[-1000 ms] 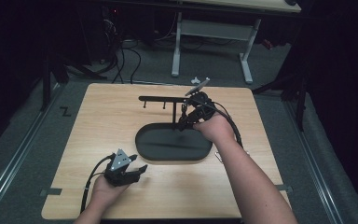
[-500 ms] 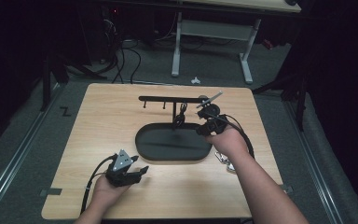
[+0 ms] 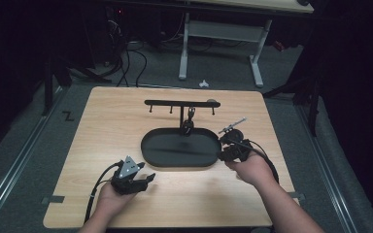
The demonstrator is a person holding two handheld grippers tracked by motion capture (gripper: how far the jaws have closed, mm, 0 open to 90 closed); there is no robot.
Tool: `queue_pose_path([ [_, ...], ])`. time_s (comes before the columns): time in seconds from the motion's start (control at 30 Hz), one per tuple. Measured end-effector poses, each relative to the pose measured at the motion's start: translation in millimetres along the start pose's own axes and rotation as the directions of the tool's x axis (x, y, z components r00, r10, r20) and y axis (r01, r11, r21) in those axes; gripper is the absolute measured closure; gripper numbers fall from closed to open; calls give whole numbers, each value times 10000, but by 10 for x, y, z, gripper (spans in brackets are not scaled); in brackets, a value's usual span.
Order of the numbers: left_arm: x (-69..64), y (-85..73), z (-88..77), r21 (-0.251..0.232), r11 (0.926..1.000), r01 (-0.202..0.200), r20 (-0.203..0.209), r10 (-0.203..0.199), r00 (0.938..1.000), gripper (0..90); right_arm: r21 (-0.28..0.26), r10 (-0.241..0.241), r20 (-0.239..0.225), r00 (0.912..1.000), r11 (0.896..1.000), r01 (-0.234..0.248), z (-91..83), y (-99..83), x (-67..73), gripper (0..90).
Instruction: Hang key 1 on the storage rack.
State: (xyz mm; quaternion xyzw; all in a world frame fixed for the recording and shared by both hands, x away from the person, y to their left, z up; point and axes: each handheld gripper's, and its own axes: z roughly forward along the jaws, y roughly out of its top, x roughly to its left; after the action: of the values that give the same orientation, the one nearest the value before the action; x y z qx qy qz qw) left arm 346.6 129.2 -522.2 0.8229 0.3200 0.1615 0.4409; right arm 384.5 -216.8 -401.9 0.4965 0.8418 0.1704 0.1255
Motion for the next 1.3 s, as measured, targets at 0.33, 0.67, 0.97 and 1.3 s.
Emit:
queue_pose_path([
  [0.33, 3, -1, 5, -3, 10000, -32, -16, 32, 10000, 409, 593, 252, 242, 9994, 9979, -266, 214, -305, -223, 649],
  [0.67, 6, 2, 6, 31, 10000, -62, 4, 61, 10000, 409, 1688, 886, 250, 9958, 9814, -916, 576, -289, -479, 647],
  [0.97, 17, 3, -3, -7, 10000, -61, -28, 61, 10000, 409, 1992, 865, -78, 9962, 9764, -833, 730, -191, -531, 601],
  [1.3, 5, 3, -11, 1, 9999, -106, -36, 106, 9999, 408, 2584, 1056, -312, 9939, 9614, -941, 876, -181, -559, 609],
])
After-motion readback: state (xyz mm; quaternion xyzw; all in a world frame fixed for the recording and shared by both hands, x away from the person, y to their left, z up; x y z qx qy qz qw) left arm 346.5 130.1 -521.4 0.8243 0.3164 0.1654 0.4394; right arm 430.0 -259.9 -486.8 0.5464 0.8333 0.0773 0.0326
